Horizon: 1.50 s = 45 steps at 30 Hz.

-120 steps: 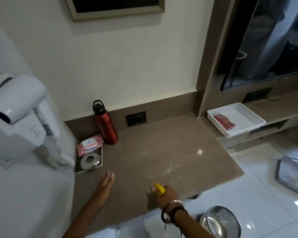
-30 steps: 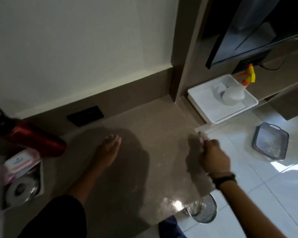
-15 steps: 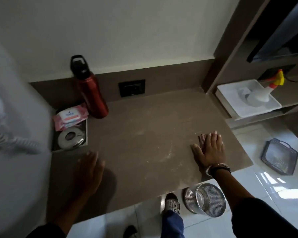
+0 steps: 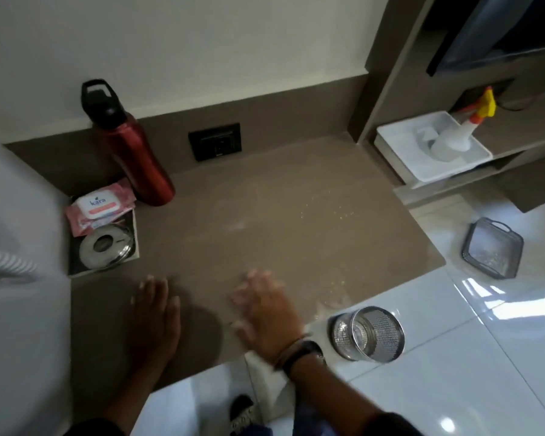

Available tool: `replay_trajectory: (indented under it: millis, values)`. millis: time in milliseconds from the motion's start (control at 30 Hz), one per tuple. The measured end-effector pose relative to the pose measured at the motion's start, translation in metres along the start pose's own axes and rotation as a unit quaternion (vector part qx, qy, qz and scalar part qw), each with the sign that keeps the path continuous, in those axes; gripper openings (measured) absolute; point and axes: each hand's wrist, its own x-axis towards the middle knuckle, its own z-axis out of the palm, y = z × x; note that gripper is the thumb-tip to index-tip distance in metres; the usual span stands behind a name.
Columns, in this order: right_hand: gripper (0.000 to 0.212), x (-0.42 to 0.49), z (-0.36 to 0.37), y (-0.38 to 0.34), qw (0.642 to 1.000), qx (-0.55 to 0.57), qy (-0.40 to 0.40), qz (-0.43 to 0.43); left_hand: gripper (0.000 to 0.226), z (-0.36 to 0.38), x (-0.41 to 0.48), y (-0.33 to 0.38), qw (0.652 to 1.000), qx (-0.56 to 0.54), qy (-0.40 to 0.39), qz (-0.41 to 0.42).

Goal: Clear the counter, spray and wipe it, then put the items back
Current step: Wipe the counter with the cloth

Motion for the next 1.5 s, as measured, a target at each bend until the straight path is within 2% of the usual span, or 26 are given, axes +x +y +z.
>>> replay_trajectory:
  millis: [67,167,233,267,333,433,500,600,633,700,733,800,833,867,933,1033,1100,1133,1233,1367,1500]
  values:
    - [0.059,-0.022,-0.030,0.096,0.988,-0.041,0.026,0.146,0.076,0.003,-0.001,0.002,0.998,0.066,-0.009,0.011]
    - [0.077,-0.046,-0.082,0.223,0.914,-0.051,0.053,0.398,0.087,0.005,-0.001,0.001,0.995,0.099,-0.024,0.019]
    - [0.087,-0.033,-0.092,0.258,0.868,-0.019,0.056,0.493,0.087,0.005,0.001,0.000,0.994,0.105,-0.034,0.018]
    - [0.087,-0.019,-0.090,0.262,0.861,-0.011,0.061,0.504,0.086,0.006,0.001,-0.001,0.993,0.108,-0.041,0.018]
    - [0.084,0.026,-0.086,0.260,0.873,-0.018,0.065,0.484,0.087,0.008,0.002,-0.003,0.992,0.112,-0.047,0.020]
    - [0.076,0.115,-0.087,0.233,0.918,-0.046,0.047,0.392,0.093,0.011,0.006,-0.002,0.992,0.118,-0.037,0.022]
    - [0.073,0.164,-0.079,0.177,0.948,-0.045,0.014,0.316,0.097,0.009,0.007,0.001,0.994,0.108,-0.031,0.015]
    - [0.075,0.186,-0.036,0.041,0.990,-0.014,-0.064,0.121,0.098,0.003,0.005,0.006,0.996,0.087,-0.036,0.006]
    - [0.075,0.181,-0.025,-0.003,0.993,0.021,-0.094,0.065,0.095,0.002,0.005,0.007,0.995,0.090,-0.041,0.002]
    - [0.068,0.164,-0.007,-0.056,0.995,0.018,-0.090,-0.040,0.086,0.003,0.005,0.005,0.994,0.099,-0.055,-0.003]
    - [0.063,0.160,-0.005,-0.063,0.993,-0.010,-0.091,-0.072,0.082,0.002,0.007,0.005,0.993,0.101,-0.061,0.002]
    - [0.058,0.161,-0.011,-0.041,0.989,0.003,-0.090,-0.115,0.082,0.001,0.008,0.004,0.991,0.102,-0.083,0.001]
    - [0.058,0.161,-0.017,-0.016,0.991,0.014,-0.076,-0.112,0.084,-0.001,0.007,0.005,0.991,0.107,-0.086,0.005]
    - [0.058,0.160,-0.024,0.014,0.995,0.018,-0.064,-0.074,0.087,-0.003,0.005,0.005,0.990,0.108,-0.088,0.009]
    - [0.057,0.156,-0.042,0.095,0.998,-0.023,0.001,0.059,0.093,-0.002,0.003,0.004,0.992,0.100,-0.070,0.010]
    - [0.058,0.135,-0.082,0.230,0.961,-0.081,0.015,0.264,0.096,0.003,0.005,-0.007,0.995,0.096,-0.040,0.008]
    - [0.064,0.108,-0.104,0.289,0.936,-0.076,0.001,0.343,0.096,0.009,0.010,-0.013,0.995,0.094,-0.026,0.020]
    - [0.065,0.093,-0.108,0.305,0.932,-0.092,-0.003,0.352,0.095,0.013,0.012,-0.015,0.995,0.096,-0.015,0.030]
    - [0.060,0.048,-0.102,0.312,0.930,-0.120,0.015,0.346,0.088,0.020,0.009,-0.018,0.994,0.092,0.029,0.044]
    - [0.063,-0.005,-0.091,0.271,0.897,-0.080,0.019,0.435,0.082,0.028,0.010,-0.028,0.994,0.090,0.042,0.051]
    - [0.070,-0.046,-0.060,0.187,0.926,-0.110,-0.015,0.361,0.085,0.029,0.014,-0.023,0.994,0.085,0.012,0.074]
